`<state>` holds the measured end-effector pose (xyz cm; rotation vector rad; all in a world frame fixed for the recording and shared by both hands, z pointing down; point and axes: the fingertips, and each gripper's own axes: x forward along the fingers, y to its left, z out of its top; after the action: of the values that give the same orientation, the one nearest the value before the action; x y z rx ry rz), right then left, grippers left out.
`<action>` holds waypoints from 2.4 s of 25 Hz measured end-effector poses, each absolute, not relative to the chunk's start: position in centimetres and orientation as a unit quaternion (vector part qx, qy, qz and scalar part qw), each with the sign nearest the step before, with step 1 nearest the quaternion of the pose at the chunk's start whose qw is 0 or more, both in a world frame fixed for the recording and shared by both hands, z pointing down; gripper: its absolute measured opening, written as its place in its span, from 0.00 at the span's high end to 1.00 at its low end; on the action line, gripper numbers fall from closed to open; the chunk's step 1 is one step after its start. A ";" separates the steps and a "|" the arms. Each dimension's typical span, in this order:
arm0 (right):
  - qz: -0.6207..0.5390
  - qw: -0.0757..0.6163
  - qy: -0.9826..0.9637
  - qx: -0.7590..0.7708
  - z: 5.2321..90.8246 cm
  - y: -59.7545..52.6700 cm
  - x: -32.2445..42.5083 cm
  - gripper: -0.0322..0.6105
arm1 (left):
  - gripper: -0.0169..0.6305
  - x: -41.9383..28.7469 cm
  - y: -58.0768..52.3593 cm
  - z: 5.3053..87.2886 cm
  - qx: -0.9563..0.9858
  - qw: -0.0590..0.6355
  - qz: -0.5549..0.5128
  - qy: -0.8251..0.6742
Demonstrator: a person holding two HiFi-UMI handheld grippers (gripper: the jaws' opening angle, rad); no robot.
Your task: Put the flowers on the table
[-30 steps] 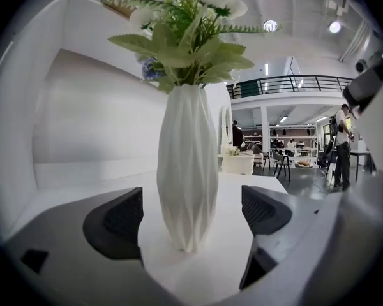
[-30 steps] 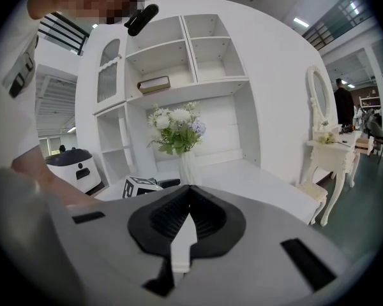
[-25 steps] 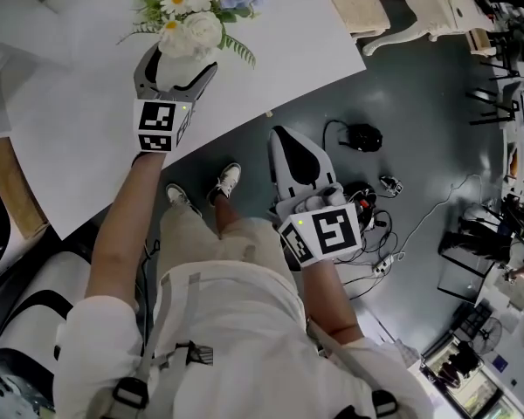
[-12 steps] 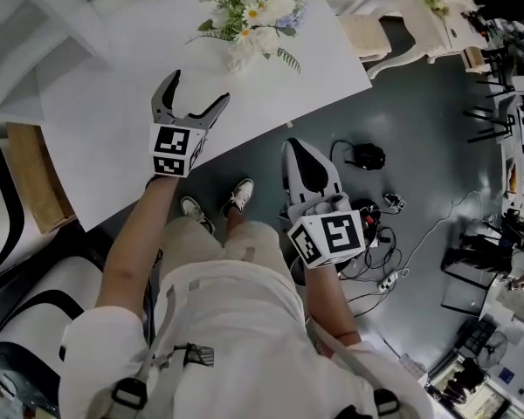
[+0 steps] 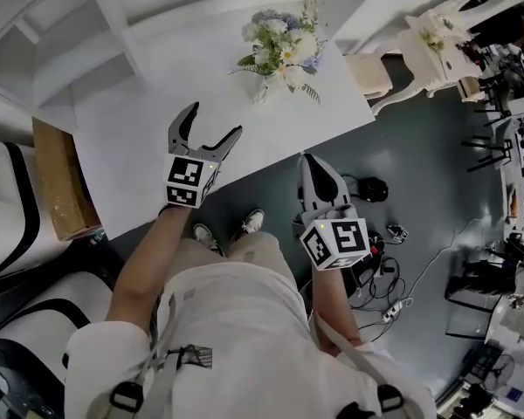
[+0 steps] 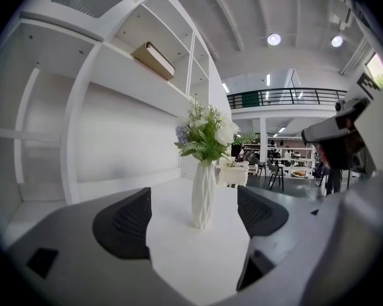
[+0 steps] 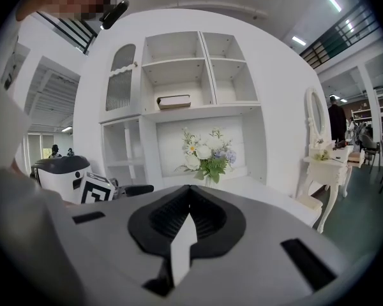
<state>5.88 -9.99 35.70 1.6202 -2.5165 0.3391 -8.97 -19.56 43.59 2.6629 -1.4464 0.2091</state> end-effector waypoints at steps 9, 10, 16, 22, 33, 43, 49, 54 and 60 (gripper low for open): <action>0.095 0.051 -0.829 0.549 33.0 -11.2 7.2 0.94 | 0.84 -12.1 -18.6 39.7 0.858 0.059 0.050 -0.508; 0.093 0.048 -0.827 0.552 32.7 -11.4 7.7 0.94 | 0.86 -12.3 -18.7 39.0 0.857 0.057 0.047 -0.510; 0.087 0.030 -0.818 0.568 31.3 -13.3 10.6 0.94 | 0.93 -12.6 -19.1 34.6 0.854 0.027 0.041 -0.517; 0.076 0.009 -0.815 0.574 29.5 -15.4 12.6 0.94 | 0.94 -12.5 -19.9 30.9 0.849 0.006 0.022 -0.529; 0.049 0.001 -0.812 0.581 27.5 -17.9 16.5 0.94 | 0.94 -12.0 -20.6 25.4 0.835 -0.036 -0.028 -0.548; 0.039 -0.002 -0.814 0.579 26.4 -18.6 18.1 0.94 | 0.94 -13.3 -19.4 22.2 0.820 -0.056 -0.055 -0.568; 0.046 -0.004 -0.818 0.574 26.6 -18.4 17.8 0.94 | 0.94 -13.3 -18.6 22.2 0.820 -0.055 -0.051 -0.567; 0.047 0.001 -0.824 0.564 26.6 -18.3 16.6 0.94 | 0.94 -13.6 -18.1 22.2 0.821 -0.052 -0.053 -0.566; 0.045 0.004 -0.829 0.557 26.5 -17.8 15.4 0.94 | 0.94 -14.0 -17.4 22.1 0.821 -0.052 -0.059 -0.566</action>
<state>15.37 -17.76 26.51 1.7440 -2.5985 0.1414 -14.03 -17.38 22.11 2.6668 -1.8392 -0.1925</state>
